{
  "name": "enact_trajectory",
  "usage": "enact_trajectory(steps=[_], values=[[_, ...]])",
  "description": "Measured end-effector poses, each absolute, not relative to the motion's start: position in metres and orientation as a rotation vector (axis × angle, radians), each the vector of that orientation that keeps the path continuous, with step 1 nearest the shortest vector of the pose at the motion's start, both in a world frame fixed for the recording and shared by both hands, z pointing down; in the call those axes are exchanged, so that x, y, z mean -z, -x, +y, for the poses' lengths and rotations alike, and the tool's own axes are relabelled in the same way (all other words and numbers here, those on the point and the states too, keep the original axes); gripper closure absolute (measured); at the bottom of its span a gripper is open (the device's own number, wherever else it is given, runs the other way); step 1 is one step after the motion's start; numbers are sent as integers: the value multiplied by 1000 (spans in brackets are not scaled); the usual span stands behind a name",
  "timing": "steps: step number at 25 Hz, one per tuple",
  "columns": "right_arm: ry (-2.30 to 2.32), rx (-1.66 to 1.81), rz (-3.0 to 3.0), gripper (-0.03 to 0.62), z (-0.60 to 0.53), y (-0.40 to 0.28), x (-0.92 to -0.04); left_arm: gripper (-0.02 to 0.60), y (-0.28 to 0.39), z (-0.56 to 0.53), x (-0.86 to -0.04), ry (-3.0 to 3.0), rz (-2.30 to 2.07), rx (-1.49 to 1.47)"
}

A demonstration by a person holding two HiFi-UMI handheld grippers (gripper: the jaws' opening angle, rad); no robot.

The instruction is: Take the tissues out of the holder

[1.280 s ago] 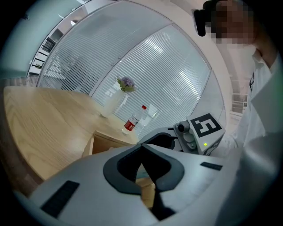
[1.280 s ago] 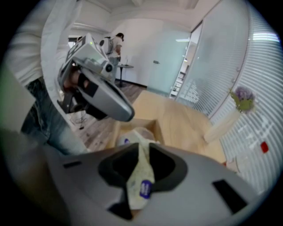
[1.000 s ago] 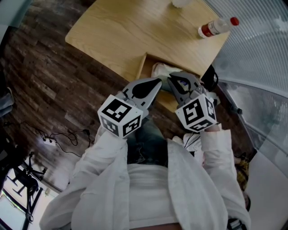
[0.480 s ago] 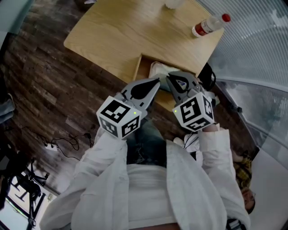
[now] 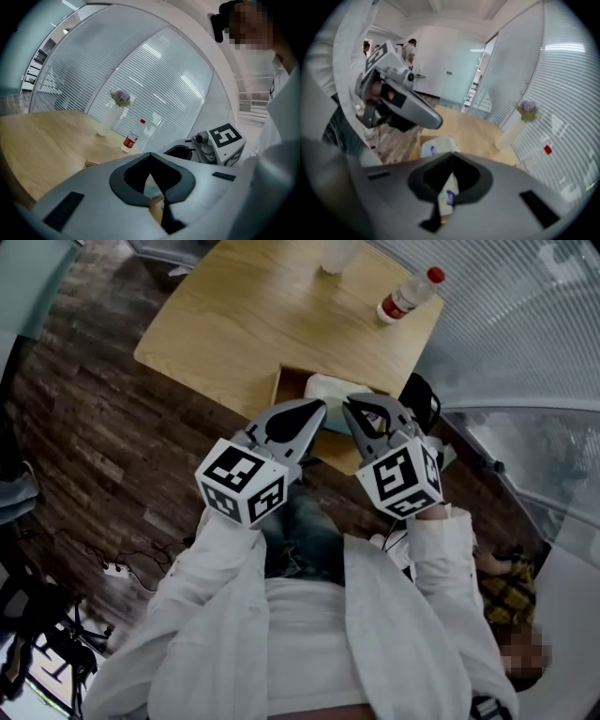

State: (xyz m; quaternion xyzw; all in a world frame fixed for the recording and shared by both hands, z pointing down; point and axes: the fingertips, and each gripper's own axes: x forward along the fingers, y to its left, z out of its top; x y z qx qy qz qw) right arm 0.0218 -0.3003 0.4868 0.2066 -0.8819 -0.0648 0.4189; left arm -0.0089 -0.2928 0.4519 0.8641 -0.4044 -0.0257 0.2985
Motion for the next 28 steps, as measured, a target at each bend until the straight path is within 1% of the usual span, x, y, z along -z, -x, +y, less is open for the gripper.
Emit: enact_trajectory(steps=[17, 23, 28], values=[[-859, 169, -2380, 582, -313, -32, -390, 575, 23, -309, -374, -2484, -1089, 117], [-951, 118, -2486, 582, -311, -30, -361, 575, 17, -308, -343, -2618, -1099, 86], [-1028, 18, -2639, 582, -311, -31, -327, 574, 18, -308, -330, -2611, -1090, 137]])
